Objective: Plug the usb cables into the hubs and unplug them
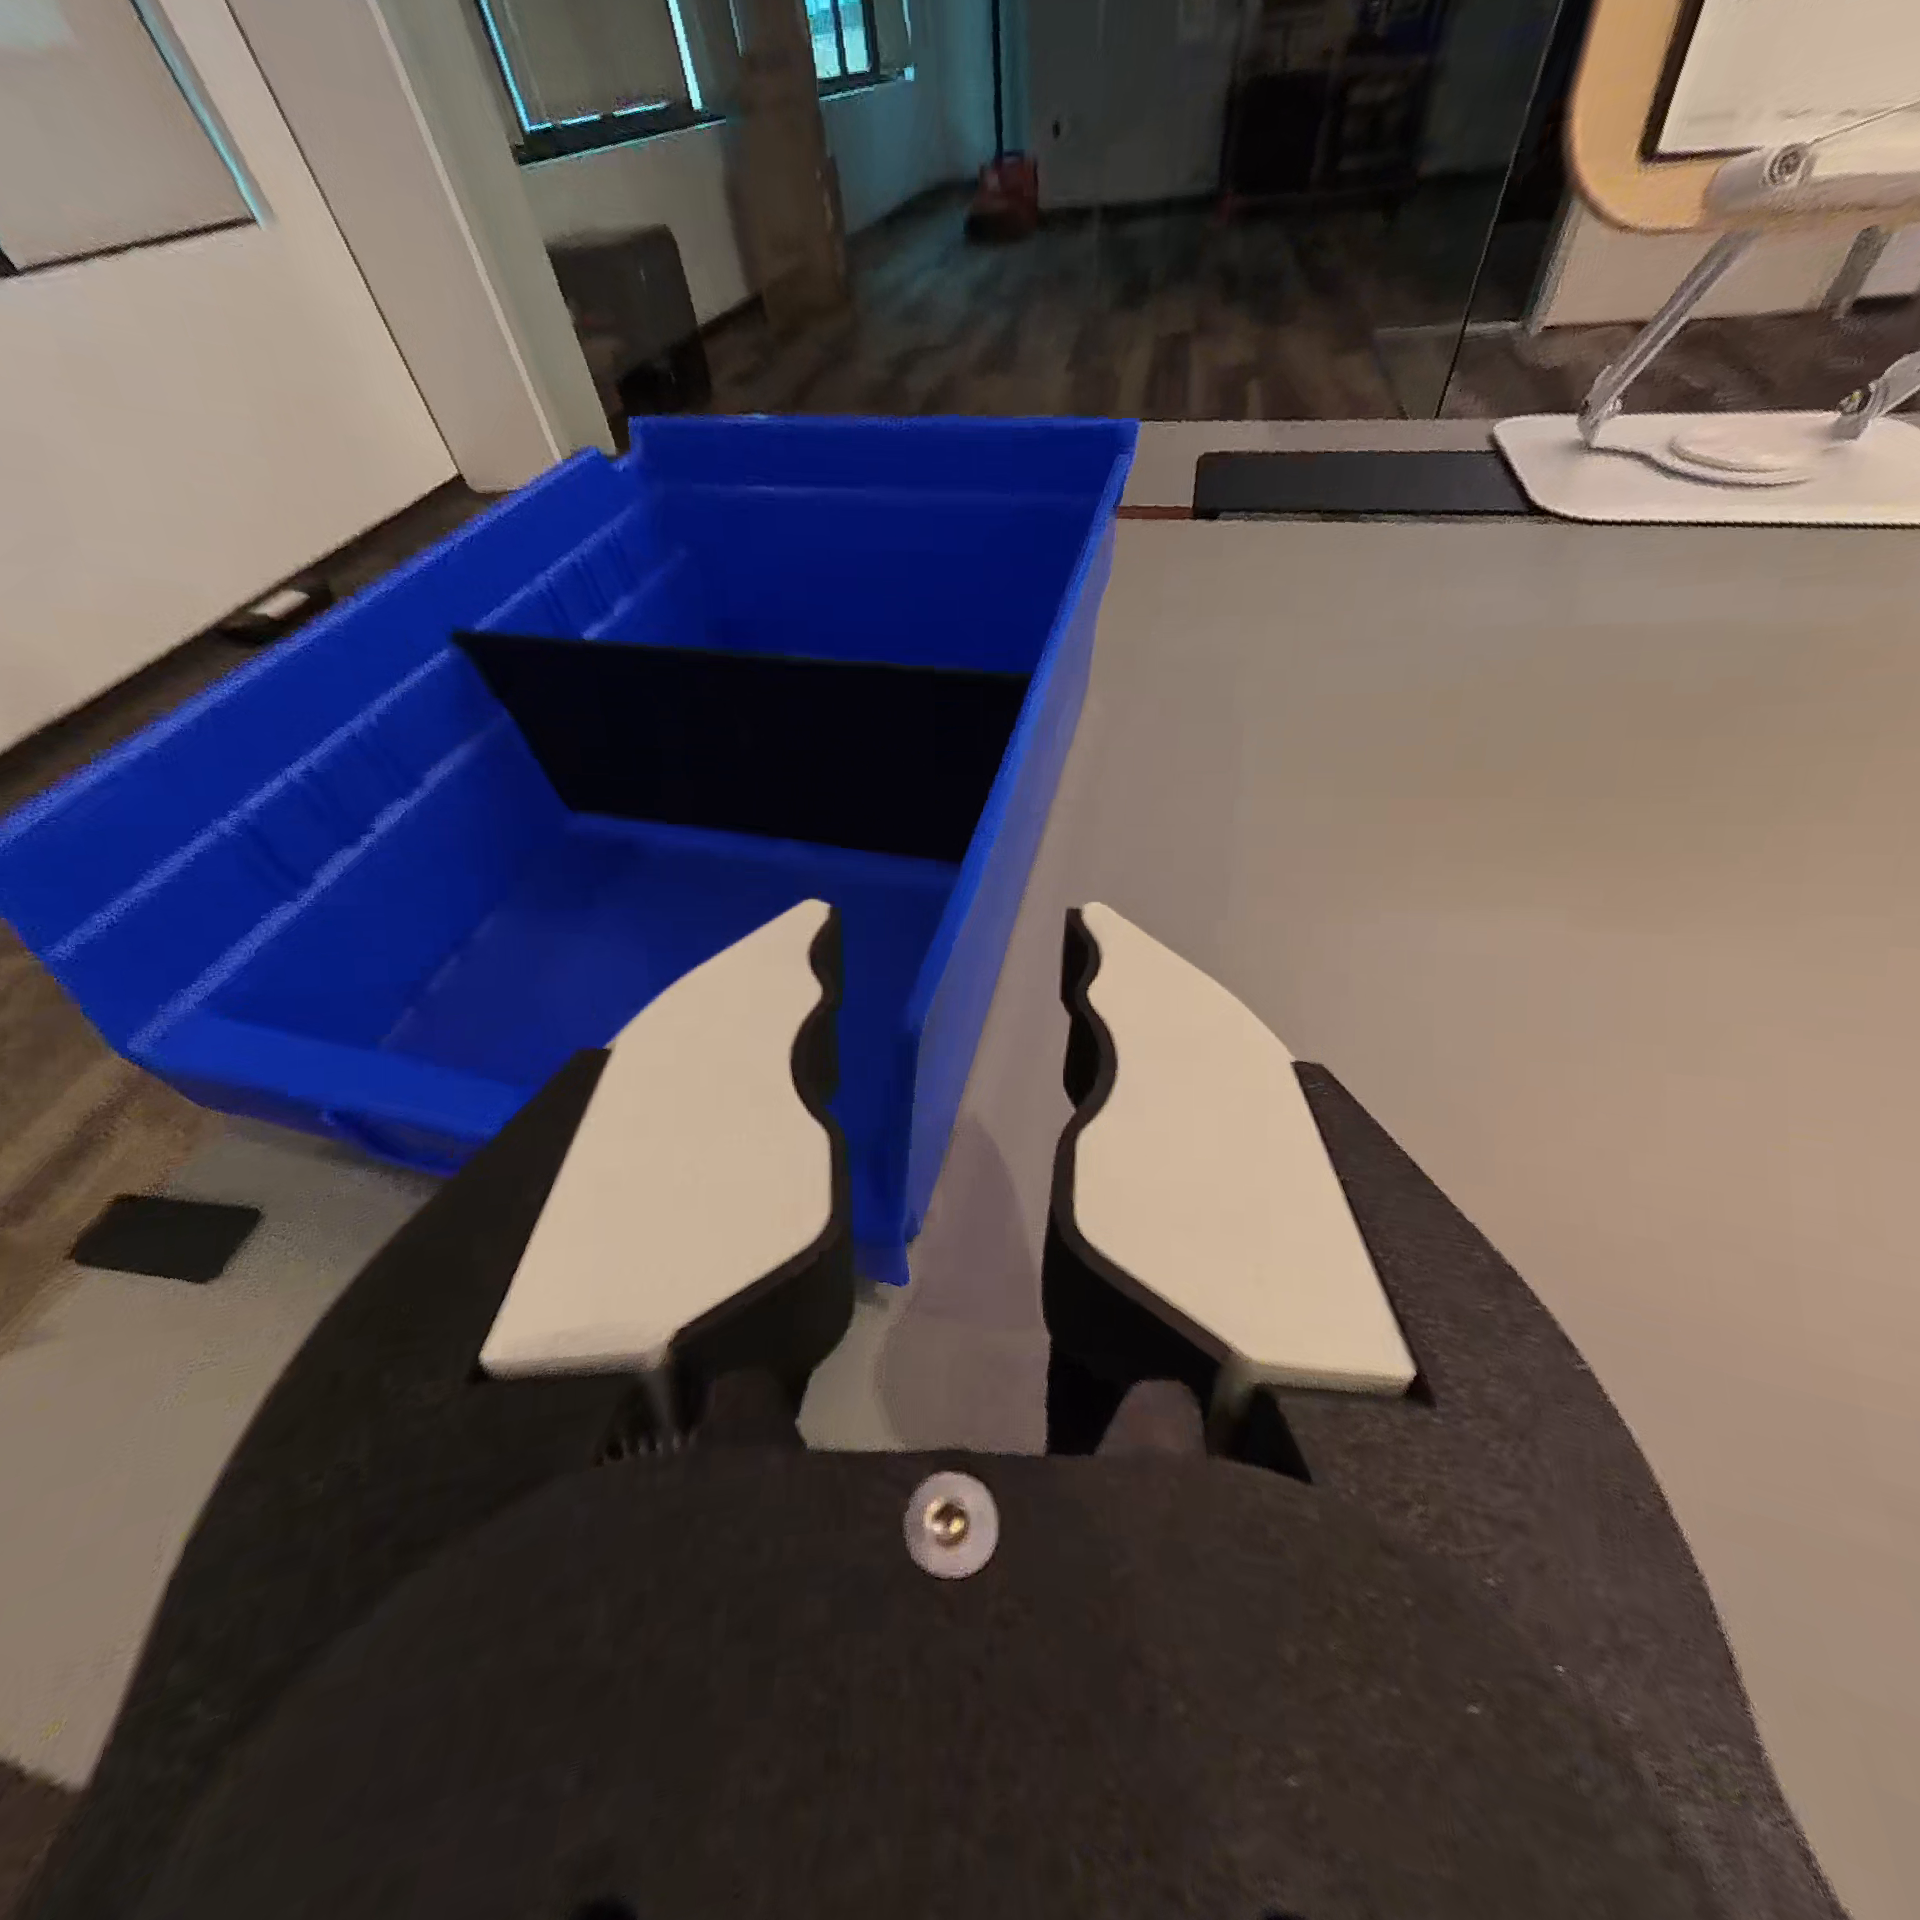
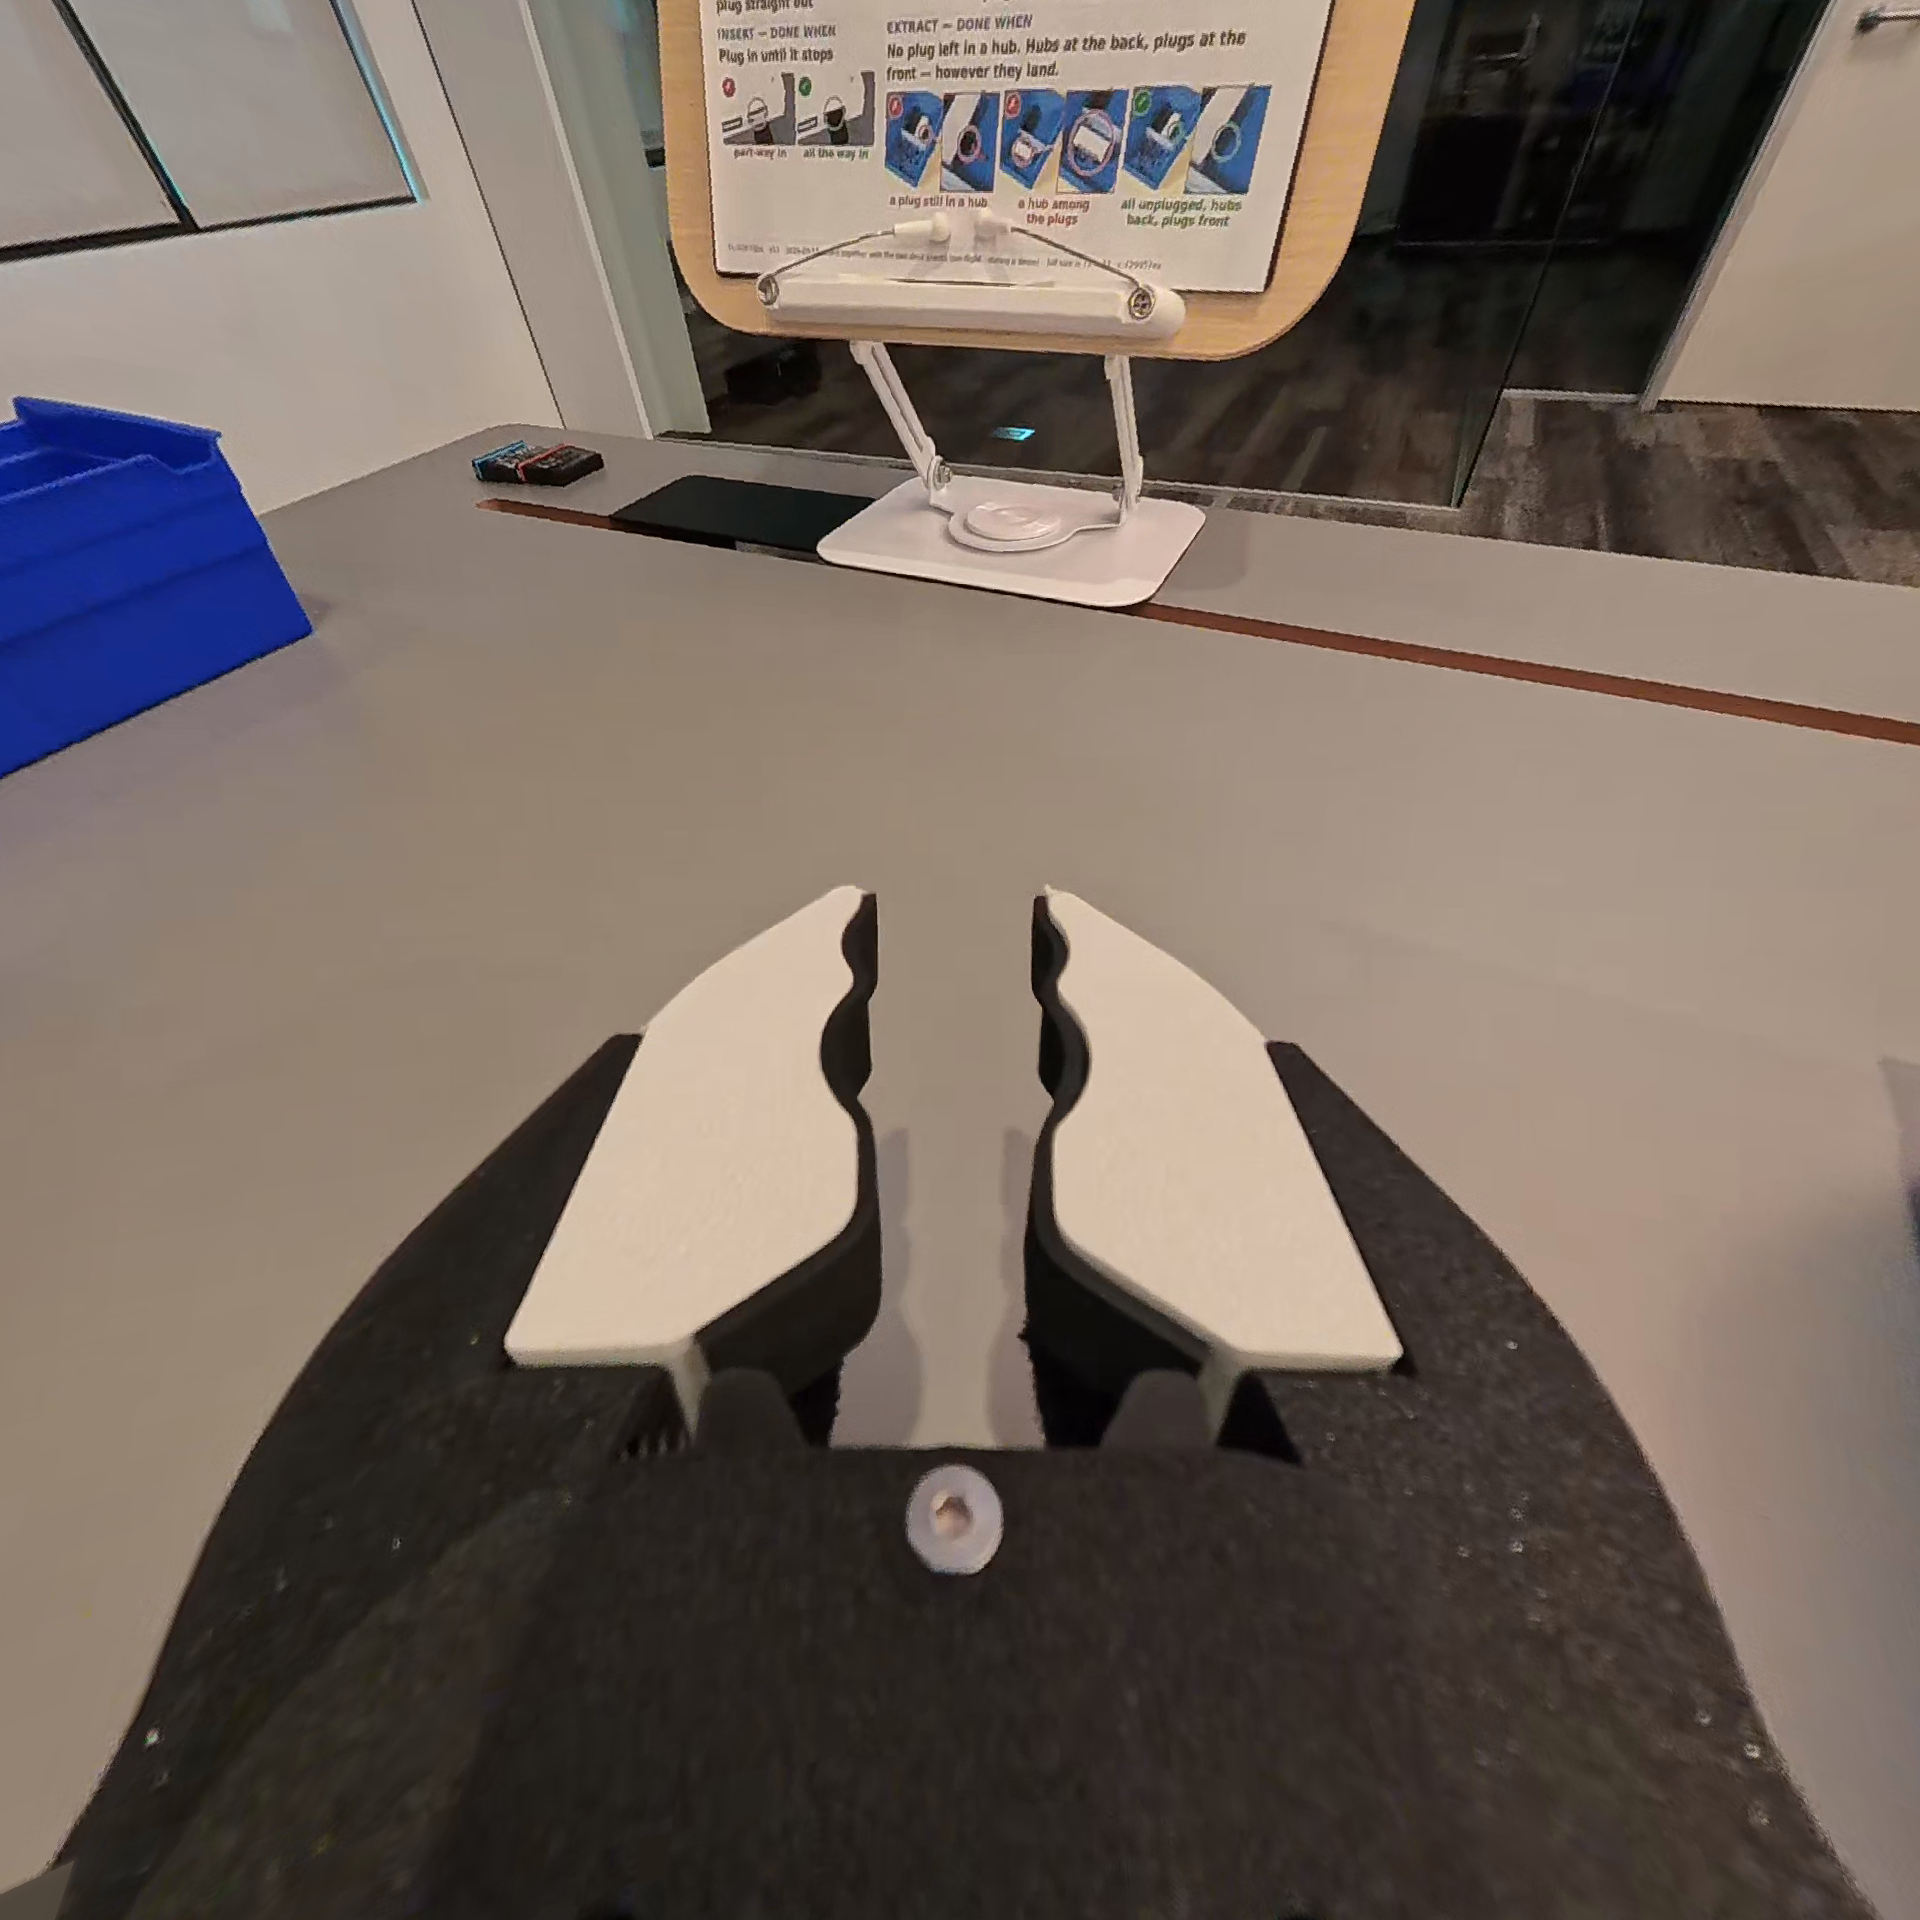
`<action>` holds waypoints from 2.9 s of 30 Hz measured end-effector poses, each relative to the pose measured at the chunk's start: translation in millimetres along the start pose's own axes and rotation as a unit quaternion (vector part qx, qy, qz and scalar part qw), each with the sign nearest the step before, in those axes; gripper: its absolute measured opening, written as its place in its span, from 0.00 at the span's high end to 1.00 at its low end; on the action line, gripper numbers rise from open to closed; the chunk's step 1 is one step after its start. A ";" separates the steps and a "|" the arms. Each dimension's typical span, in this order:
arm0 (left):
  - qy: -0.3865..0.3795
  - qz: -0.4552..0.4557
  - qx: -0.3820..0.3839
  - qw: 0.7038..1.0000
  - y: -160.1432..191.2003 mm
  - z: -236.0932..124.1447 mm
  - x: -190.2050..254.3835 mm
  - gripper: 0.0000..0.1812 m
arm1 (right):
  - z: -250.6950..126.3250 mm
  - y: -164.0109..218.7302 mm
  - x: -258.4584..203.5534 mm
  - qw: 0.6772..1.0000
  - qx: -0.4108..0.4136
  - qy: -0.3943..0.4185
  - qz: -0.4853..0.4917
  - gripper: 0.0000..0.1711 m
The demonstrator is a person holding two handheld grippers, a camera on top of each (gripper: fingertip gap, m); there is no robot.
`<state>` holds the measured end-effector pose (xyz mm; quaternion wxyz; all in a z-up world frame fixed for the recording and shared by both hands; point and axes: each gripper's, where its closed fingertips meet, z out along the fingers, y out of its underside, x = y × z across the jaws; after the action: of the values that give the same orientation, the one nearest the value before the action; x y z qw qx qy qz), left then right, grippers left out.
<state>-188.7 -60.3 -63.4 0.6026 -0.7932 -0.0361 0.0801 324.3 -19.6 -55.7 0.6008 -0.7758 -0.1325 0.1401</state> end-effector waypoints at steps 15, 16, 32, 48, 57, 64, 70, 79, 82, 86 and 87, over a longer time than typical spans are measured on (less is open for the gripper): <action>0.036 0.043 -0.005 0.998 10.2 18.8 40.5 0.98 | -69.3 -22.7 65.9 0.993 -0.063 0.067 -0.080 0.86; 0.038 0.047 -0.006 0.998 10.2 17.3 46.9 0.97 | -77.6 -28.3 76.5 0.991 -0.067 0.078 -0.086 0.86; 0.050 0.109 -0.003 0.993 10.4 -8.6 140.9 0.98 | -176.0 -28.4 280.8 0.956 -0.250 0.152 -0.028 0.92; 0.078 0.149 -0.003 0.986 8.7 -17.0 200.5 0.97 | -194.2 48.4 380.1 0.875 -0.436 0.207 -0.030 0.74; 0.080 0.175 0.002 0.981 8.1 -18.9 221.8 0.95 | -190.7 82.6 391.4 0.855 -0.487 0.180 0.004 0.76; 0.085 0.164 0.035 0.982 -3.4 -25.6 222.7 0.94 | -187.5 96.1 396.0 0.856 -0.492 0.154 0.038 0.80; 0.097 0.149 0.050 0.983 -21.8 -42.1 215.8 0.92 | -177.9 104.3 391.2 0.857 -0.498 0.120 0.062 0.89; 0.020 0.146 0.064 0.987 -54.4 -61.8 126.6 0.94 | -175.6 105.0 384.4 0.855 -0.496 0.094 0.121 0.96; -0.015 0.123 0.059 0.990 -64.6 -58.7 74.7 0.93 | -175.5 105.0 384.1 0.850 -0.500 0.101 0.131 0.96; -0.004 0.064 0.033 0.997 -59.4 -31.5 27.5 0.91 | -175.6 104.9 383.7 0.845 -0.499 0.108 0.159 0.97; 0.000 0.051 0.026 0.998 -55.6 -22.9 19.7 0.88 | -175.8 105.0 383.2 0.843 -0.499 0.109 0.168 0.97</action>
<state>-163.2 -63.9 -5.6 0.6178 -0.7783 0.0062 0.1120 749.1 -59.2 -137.9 0.1107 -0.9914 0.0139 0.0680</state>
